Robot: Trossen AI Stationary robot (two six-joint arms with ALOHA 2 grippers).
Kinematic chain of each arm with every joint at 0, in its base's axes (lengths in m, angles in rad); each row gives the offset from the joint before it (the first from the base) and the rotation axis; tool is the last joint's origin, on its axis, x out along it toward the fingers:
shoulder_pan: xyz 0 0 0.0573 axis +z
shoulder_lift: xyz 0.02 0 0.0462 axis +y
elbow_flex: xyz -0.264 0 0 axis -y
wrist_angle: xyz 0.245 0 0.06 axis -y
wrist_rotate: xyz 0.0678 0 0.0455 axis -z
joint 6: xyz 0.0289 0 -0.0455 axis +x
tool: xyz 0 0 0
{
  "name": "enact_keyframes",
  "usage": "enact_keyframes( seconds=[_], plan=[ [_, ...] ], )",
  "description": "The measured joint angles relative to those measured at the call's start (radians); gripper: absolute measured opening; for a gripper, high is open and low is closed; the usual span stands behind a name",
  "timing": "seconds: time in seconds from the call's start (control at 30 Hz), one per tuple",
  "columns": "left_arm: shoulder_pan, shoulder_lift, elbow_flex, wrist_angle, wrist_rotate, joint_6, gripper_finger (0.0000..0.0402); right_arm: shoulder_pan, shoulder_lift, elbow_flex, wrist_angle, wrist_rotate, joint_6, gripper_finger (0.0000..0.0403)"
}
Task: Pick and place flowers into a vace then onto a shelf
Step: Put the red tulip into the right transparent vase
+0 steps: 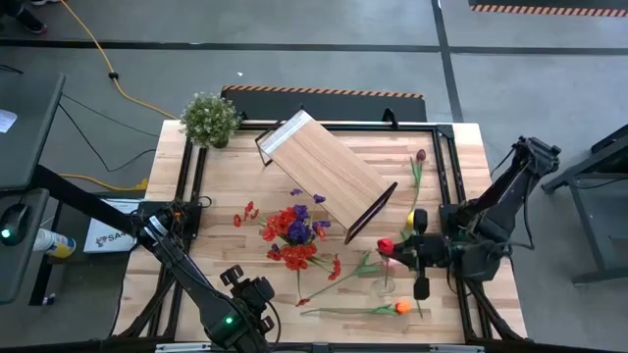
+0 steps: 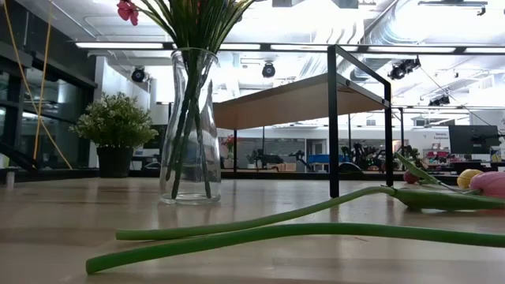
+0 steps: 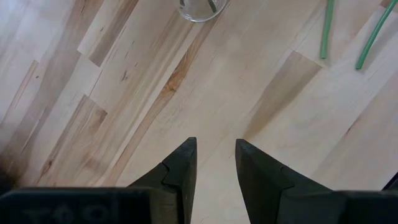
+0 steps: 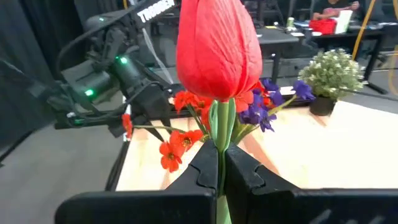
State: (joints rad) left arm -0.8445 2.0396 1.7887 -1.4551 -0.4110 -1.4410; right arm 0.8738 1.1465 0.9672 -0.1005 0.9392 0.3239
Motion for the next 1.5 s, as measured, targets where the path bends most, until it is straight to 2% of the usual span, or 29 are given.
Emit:
enact_keyframes(
  seconds=[0.6,1.07,1.5],
  plan=[
    [0.000,0.000,0.000,0.019,0.000,0.000,0.0145,0.055,0.050,0.000,-0.143,0.128,0.231,0.0003],
    [0.000,0.000,0.000,0.034,0.000,0.000,0.0145,0.059,0.124,-0.001,-0.151,0.124,0.327,0.0006],
    [0.000,0.000,0.000,0.053,0.000,0.000,0.0145,0.059,0.124,-0.001,-0.158,0.053,0.332,0.0018]
  ],
)
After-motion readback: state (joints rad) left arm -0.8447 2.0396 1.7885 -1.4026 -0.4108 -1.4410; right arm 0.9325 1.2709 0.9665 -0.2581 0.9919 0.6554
